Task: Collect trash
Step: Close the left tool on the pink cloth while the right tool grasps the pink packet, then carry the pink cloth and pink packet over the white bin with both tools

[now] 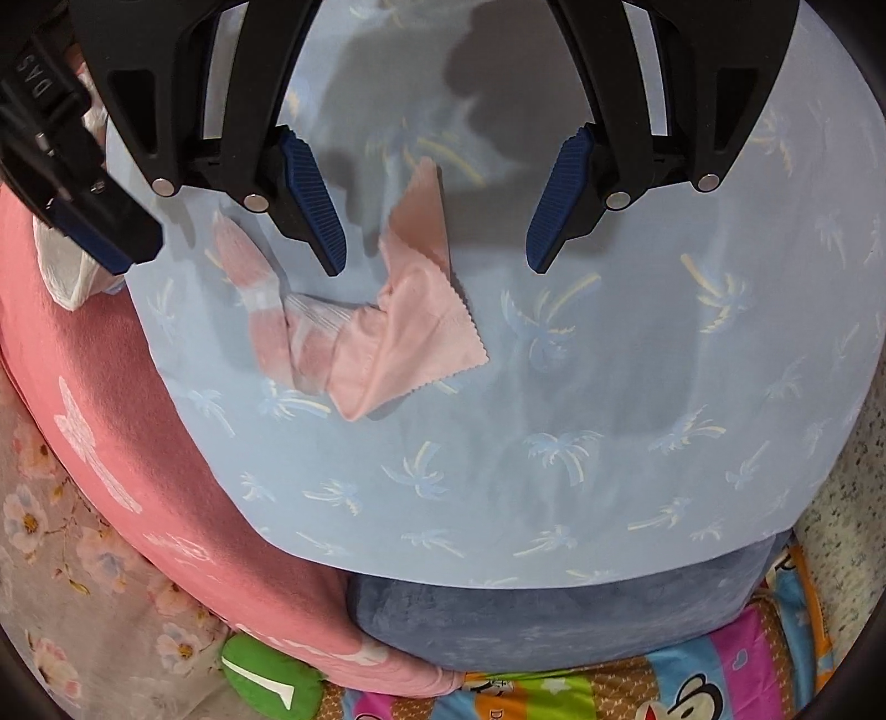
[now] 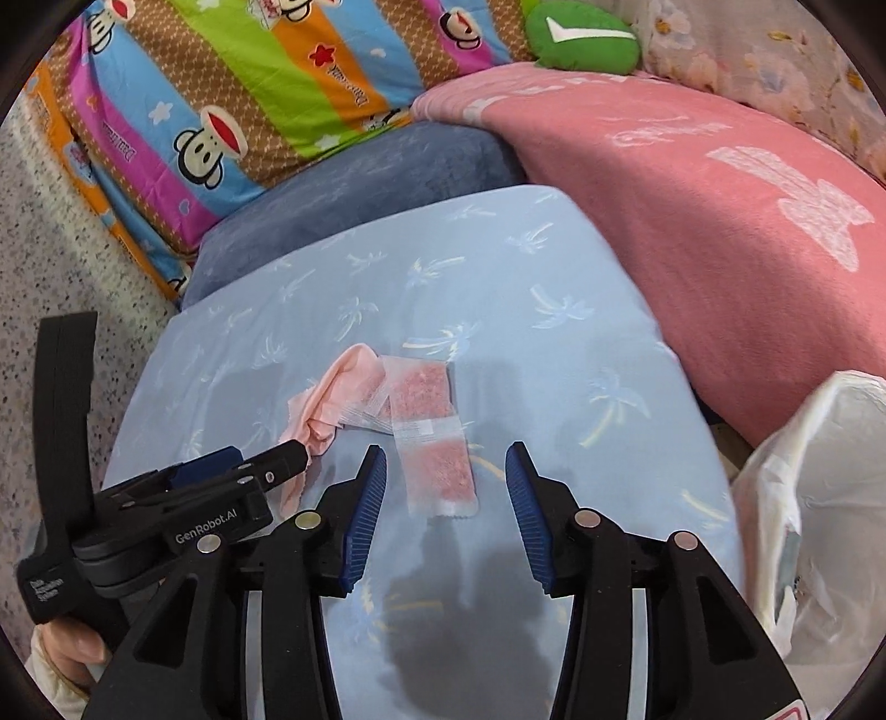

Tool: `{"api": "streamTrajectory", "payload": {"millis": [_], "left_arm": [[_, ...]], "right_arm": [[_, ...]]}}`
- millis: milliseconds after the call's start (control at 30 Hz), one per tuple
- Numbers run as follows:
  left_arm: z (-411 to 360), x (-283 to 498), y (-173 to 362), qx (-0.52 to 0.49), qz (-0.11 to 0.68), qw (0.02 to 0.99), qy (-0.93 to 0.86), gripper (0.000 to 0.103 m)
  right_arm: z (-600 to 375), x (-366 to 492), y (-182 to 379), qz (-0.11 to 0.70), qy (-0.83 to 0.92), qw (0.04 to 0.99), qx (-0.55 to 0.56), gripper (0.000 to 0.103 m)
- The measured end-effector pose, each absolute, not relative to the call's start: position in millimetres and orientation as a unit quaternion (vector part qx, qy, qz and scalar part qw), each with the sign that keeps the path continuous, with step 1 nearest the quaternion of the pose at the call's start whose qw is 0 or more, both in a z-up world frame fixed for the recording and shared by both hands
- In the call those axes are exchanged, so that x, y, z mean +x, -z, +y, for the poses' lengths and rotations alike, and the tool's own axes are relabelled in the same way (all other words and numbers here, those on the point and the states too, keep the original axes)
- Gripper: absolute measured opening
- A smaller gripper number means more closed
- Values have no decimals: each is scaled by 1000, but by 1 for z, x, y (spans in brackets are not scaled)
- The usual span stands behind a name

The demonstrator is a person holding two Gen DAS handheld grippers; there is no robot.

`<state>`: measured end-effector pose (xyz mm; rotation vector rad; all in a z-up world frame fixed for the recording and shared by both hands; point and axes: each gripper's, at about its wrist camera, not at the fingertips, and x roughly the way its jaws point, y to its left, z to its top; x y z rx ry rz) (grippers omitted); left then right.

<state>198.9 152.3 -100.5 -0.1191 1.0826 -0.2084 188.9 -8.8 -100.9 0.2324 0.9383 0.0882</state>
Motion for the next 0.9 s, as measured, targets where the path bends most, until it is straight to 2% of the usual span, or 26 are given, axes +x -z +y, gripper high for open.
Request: {"api": "streamTrajectory", "payload": {"millis": [100,267,367,467,567,633,733,900], "left_arm": [[151,207,107,-53,518,848,101,64],[149,214,113,-46,518,848,106,63],[149,215,113,-37,513,851,107,55],[152,216,113,-36,510,853,109,42],[153,216,113,-40,510,852,112,26],[152,216,113,-42,514,849,118,13],[150,215,112,-45,517,846,122,5],[147,205,105,-47,513,848,126,4]], "right_arm": [[-3,200,112,458,-40,882,103,53],[3,214,131,476,-38,873,98,53],[5,217,141,485,-35,869,96,53],[8,215,145,479,-30,873,87,53],[11,212,146,474,-18,878,67,48],[11,209,146,471,-8,881,48,36],[4,206,145,471,-3,881,49,20],[-11,191,140,473,-5,877,89,13]]}}
